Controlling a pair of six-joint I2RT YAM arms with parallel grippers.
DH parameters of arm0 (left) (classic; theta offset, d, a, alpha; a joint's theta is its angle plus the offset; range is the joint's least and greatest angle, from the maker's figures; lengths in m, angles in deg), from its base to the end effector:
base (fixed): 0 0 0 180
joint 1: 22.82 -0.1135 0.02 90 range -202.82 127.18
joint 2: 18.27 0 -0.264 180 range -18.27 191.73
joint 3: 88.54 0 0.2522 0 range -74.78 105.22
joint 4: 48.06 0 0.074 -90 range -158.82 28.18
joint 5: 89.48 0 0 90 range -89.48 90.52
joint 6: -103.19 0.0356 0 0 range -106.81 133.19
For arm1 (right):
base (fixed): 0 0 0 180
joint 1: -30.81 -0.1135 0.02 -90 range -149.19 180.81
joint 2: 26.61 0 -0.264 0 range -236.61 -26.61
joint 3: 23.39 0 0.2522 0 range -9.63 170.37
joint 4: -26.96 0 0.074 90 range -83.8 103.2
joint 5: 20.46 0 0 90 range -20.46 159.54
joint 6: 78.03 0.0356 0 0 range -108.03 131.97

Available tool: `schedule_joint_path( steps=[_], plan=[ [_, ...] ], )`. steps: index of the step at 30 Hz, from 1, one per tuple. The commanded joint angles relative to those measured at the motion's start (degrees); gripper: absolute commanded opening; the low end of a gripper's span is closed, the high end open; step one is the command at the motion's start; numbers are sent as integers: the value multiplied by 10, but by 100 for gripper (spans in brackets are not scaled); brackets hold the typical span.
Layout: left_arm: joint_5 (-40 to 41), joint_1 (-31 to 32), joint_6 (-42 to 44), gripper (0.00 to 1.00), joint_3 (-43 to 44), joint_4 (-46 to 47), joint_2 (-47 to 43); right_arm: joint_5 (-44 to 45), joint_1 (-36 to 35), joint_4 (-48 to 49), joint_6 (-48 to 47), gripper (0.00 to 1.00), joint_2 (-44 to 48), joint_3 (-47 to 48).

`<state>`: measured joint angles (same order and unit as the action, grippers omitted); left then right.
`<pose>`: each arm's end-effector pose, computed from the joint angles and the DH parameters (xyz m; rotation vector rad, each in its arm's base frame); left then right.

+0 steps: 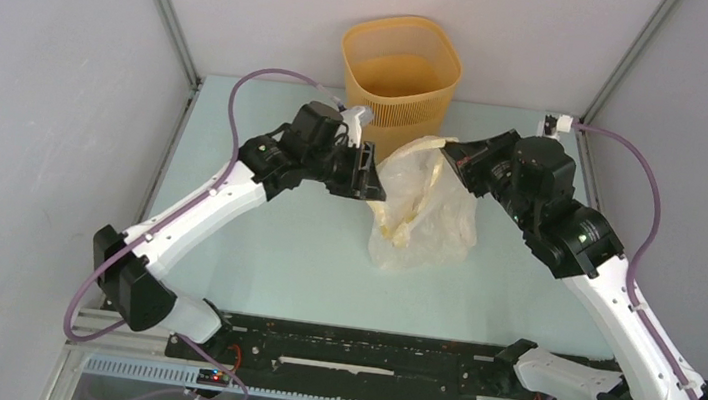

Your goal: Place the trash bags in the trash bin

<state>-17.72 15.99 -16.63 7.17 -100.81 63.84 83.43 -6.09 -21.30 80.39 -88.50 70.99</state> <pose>0.2365 -0.2045 0.3662 0.3713 2.3821 -0.9629 0.1753 0.1209 0.4523 0.7084 1.8430 1.0376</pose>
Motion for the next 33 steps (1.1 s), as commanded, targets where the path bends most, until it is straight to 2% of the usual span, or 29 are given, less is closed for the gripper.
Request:
schedule_joint_path(
  steps=[1, 2, 5, 9, 13, 17, 18, 20, 25, 30, 33],
  plan=[
    [-2, -17, -2, 34, -16, 65, -60, -20, 2, -16, -40, 0, 35, -21],
    [-7, -23, -4, 22, -23, 73, -71, -41, 11, -7, -90, 0, 39, -28],
    [-26, -41, -16, 2, -33, 85, -96, -148, 59, -19, -219, 1, 33, -27],
    [-54, -56, -59, 0, -39, 86, -120, -228, 128, -76, -328, 14, 14, -25],
    [-67, -62, -106, 0, -38, 96, -135, -266, 126, -122, -380, 50, -31, 4],
    [-75, -75, -148, 0, -26, 100, -139, -224, 92, -151, -383, 82, -49, 23],
    [-77, -78, -160, 0, -24, 101, -140, -217, 85, -151, -380, 95, -46, 22],
    [-80, -83, -180, 0, -24, 105, -141, -199, 66, -137, -373, 99, -32, 6],
    [-88, -87, -187, 0, -34, 113, -145, -203, 45, -107, -377, 100, 21, -90],
    [-96, -91, -185, 0, -47, 114, -157, -306, 96, -4, -371, 99, 75, -232],
    [-101, -90, -183, 0, -47, 114, -156, -389, 130, 91, -357, 95, 94, -314]
  ],
)
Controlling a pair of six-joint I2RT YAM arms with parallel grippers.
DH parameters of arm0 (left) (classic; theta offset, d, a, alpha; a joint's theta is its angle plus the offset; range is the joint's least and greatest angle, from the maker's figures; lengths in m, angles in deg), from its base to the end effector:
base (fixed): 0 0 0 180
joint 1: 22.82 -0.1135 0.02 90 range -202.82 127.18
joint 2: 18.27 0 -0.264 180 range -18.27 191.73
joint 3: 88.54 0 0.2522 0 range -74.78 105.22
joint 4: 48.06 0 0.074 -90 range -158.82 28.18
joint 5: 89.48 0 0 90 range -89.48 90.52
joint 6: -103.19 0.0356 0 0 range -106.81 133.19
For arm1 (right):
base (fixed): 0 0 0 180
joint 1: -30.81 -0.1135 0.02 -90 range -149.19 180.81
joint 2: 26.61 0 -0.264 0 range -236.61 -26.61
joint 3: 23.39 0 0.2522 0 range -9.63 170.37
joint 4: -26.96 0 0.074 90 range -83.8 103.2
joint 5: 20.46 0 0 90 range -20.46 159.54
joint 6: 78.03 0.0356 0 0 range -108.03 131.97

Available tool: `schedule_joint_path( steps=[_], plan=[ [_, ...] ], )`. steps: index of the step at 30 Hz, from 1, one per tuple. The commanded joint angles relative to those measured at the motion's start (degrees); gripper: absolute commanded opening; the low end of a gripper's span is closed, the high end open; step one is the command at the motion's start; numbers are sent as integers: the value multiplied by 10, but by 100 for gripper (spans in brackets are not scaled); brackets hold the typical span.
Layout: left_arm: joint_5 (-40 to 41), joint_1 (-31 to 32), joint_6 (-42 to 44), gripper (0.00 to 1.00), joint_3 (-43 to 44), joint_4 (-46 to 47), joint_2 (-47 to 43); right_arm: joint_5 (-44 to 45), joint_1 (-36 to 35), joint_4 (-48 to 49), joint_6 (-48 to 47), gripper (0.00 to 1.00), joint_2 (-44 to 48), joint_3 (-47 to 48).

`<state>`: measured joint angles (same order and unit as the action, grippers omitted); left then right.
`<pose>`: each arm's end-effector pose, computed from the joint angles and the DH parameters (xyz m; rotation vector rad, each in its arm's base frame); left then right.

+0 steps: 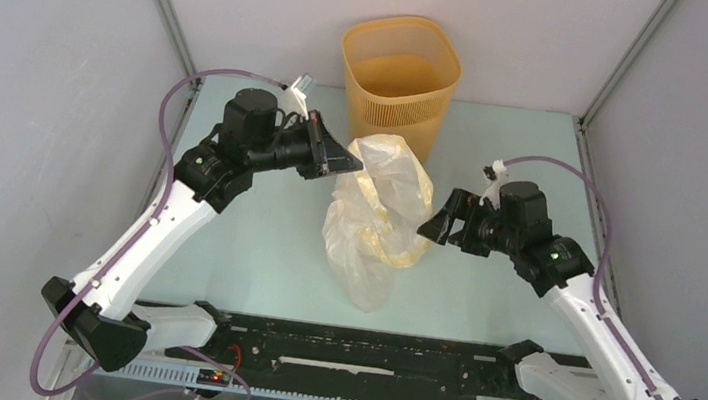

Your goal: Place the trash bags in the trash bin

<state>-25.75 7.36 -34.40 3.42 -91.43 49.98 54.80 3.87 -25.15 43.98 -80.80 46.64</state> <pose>0.2106 -0.1407 0.4245 0.0234 2.1203 -1.3056 0.1702 0.0967 0.3323 -0.0490 2.3140 0.8357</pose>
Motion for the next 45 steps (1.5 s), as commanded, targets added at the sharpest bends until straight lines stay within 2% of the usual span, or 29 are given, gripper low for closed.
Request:
schedule_joint_path(
  steps=[1, 4, 7, 9, 13, 19, 22, 26, 28, 32, 35, 37, 38, 41, 43, 45],
  plan=[
    [-21, -4, -4, 0, -10, 20, -17, -110, 26, 161, -1, 94, 25, -96],
    [-24, -5, -1, 0, -4, 20, -13, -69, -11, 249, -12, 93, 58, -181],
    [-25, -5, 0, 0, -3, 19, -11, -43, -25, 390, 5, 88, 78, -263],
    [-26, -5, 0, 0, -3, 19, -9, -11, -33, 440, -4, 85, 66, -286],
    [-29, -5, 2, 0, -2, 19, -9, 18, -34, 455, -17, 82, 46, -298],
    [-29, -5, 3, 0, 0, 19, -6, 10, -33, 496, -38, 75, 44, -317],
    [-29, -5, 1, 0, 0, 19, -3, 4, -32, 503, -38, 68, 36, -321],
    [-29, -5, -5, 0, -5, 21, -2, -8, -32, 505, -32, 54, 36, -324],
    [-29, -5, -8, 0, -7, 23, -3, 3, -33, 497, -31, 55, 43, -326],
    [-31, -5, -14, 0, -9, 28, -3, 24, -35, 505, -31, 68, 44, -345],
    [-36, -5, -17, 0, -6, 24, -1, 21, -35, 518, -28, 66, 32, -347],
    [-37, -5, -14, 0, -3, 18, -1, 23, -35, 529, -22, 60, 28, -347],
    [-36, -5, -11, 0, -3, 15, -1, 25, -35, 535, -21, 53, 28, -347],
    [-33, -5, -3, 0, -13, 15, -2, 32, -35, 524, -19, 20, 41, -334],
    [-29, -5, 13, 0, -22, 13, -3, 38, -36, 479, -16, 2, 59, -308],
    [-17, -5, 35, 1, -23, -9, -3, 32, -35, 429, -8, 0, 87, -284]
  ],
)
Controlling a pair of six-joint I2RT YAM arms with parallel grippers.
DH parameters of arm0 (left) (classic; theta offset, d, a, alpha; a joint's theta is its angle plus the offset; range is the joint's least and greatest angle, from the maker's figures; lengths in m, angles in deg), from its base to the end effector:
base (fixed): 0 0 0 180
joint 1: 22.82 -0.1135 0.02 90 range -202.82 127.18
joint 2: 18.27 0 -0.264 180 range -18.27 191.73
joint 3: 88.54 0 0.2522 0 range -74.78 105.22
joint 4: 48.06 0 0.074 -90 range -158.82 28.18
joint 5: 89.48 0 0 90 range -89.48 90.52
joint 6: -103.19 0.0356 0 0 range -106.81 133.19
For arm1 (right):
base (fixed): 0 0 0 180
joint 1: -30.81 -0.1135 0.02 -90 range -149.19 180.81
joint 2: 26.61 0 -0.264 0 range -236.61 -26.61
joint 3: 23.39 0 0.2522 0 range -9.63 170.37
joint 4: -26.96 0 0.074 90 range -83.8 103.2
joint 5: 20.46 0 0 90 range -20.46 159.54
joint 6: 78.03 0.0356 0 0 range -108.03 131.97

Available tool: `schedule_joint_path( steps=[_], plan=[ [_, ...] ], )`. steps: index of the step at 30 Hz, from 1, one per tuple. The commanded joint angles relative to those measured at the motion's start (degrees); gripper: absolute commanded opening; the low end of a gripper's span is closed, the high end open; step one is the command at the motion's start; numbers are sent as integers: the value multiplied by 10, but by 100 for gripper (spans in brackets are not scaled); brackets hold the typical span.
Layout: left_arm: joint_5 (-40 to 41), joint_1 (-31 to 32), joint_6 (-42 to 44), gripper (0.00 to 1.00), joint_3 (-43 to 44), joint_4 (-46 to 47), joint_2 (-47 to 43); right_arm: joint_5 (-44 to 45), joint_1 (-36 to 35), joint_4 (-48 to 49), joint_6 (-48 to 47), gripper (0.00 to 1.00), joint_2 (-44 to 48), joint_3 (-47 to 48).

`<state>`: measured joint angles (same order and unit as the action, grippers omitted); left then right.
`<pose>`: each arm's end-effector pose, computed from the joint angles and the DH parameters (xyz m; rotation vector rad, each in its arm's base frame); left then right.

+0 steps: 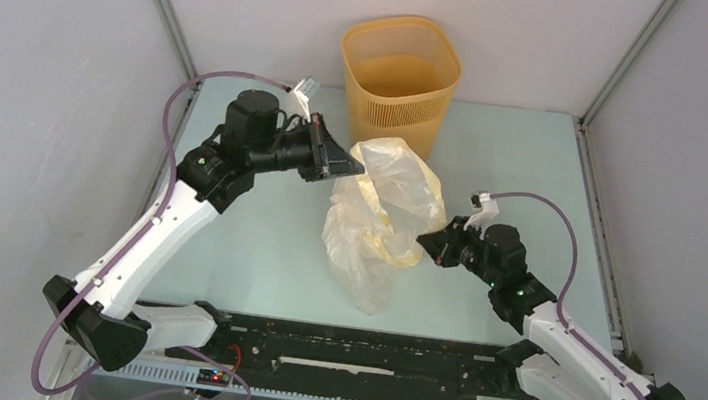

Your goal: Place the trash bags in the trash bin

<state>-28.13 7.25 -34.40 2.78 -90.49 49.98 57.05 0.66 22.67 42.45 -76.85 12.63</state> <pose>0.2108 -0.1418 0.4226 0.0554 2.1215 -1.3432 0.1680 0.1065 0.2200 -0.1509 1.9893 0.9104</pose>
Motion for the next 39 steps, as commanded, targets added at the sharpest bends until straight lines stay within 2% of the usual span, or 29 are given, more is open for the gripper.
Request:
schedule_joint_path(
  steps=[1, 4, 6, 9, 11, 14, 16, 20, 25, 28, 32, 35, 39],
  plan=[
    [14, -4, 47, 3, -15, -33, -2, -3, -3, -67, 13, 0, 63, 66],
    [51, -4, 90, 6, -4, -81, -5, -25, -3, -157, 29, 0, 101, 105],
    [91, -4, 119, 13, 8, -112, -5, -16, -3, -240, 27, 0, 114, 144],
    [138, -4, 142, 44, 27, -149, -7, 7, -2, -353, 6, 0, 117, 203],
    [155, -2, 137, 65, 23, -147, -15, 11, -2, -395, -5, 0, 113, 239],
    [165, 11, 91, 84, 19, -147, -29, 1, -1, -458, -2, 0, 86, 324],
    [197, 44, 59, 91, 2, -130, -48, -7, -2, -477, 9, 0, 63, 361],
    [228, 118, -4, 96, -63, -62, -79, -45, -2, -466, 27, 0, 45, 376],
    [226, 147, -66, 97, -154, 92, -98, -82, -3, -464, 20, 0, 59, 373],
    [225, 147, -62, 100, -133, 88, -73, -91, -1, -479, 6, 0, 77, 379],
    [165, 149, -30, 99, -83, 79, 0, -109, 5, -495, -11, 0, 100, 383],
    [158, 153, -11, 99, -58, 71, 48, -130, 8, -502, -17, 0, 100, 384],
    [129, 157, 3, 89, -16, 66, 101, -138, 10, -500, -15, 0, 108, 385]
  ],
)
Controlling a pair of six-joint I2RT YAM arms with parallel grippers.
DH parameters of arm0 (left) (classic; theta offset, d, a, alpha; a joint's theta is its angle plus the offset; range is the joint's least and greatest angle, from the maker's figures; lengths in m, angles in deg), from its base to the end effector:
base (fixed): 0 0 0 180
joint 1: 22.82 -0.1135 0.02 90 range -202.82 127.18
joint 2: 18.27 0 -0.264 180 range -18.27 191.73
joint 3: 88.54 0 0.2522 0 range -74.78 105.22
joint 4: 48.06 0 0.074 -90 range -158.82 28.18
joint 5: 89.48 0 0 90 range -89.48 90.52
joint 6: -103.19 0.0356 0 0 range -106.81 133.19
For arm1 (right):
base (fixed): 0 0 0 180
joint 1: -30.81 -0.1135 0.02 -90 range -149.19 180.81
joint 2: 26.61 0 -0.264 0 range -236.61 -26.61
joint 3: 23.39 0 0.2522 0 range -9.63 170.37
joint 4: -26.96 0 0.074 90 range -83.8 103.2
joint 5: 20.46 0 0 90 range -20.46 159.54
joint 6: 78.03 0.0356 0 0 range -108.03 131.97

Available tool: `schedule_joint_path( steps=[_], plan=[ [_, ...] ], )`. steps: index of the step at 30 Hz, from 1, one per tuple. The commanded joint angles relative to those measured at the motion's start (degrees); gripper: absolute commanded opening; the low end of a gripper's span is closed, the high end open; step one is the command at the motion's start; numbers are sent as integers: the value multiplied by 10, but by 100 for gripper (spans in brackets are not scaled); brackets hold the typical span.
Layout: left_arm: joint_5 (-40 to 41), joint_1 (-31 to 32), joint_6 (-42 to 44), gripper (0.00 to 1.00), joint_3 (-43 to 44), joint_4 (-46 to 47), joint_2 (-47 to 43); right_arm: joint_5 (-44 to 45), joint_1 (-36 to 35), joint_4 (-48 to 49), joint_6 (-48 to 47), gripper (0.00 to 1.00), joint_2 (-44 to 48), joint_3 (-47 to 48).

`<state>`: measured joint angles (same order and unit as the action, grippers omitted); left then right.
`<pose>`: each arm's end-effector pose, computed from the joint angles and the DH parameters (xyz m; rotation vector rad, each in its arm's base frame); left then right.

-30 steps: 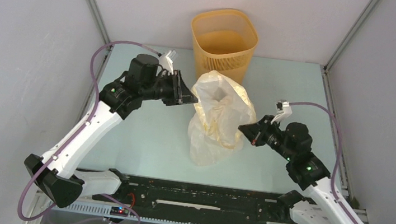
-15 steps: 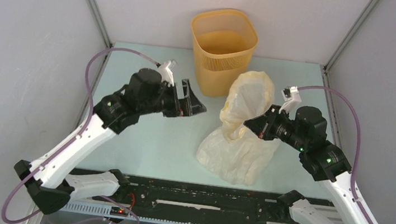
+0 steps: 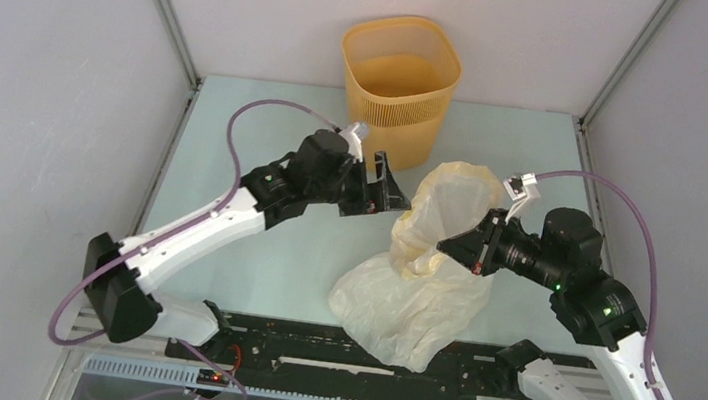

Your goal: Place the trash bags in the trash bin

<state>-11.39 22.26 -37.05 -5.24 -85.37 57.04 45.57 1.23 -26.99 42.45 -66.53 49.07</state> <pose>0.2050 -0.2160 0.3506 0.0369 2.3147 -1.1620 0.1053 0.0764 0.3797 -0.2811 2.0549 1.0779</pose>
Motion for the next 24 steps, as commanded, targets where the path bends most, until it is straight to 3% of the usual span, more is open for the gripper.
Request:
schedule_joint_path(
  steps=[1, 4, 16, 19, 24],
  plan=[
    [-40, 12, 32, 84, 73, 13, 38, -23, 7, -4, -18, 0, 7, 21],
    [-28, 29, 29, 74, 77, 19, 45, -30, 15, -12, -26, 0, 6, 24],
    [61, 52, 21, 92, 6, 78, -52, -40, 24, -23, -36, 0, 1, 25],
    [64, 52, 18, 92, -6, 96, -58, -43, 25, -18, -37, 0, -1, 24],
    [62, 64, 28, 85, 35, 47, -4, -51, 27, -10, -33, 0, -5, 25]
  ],
)
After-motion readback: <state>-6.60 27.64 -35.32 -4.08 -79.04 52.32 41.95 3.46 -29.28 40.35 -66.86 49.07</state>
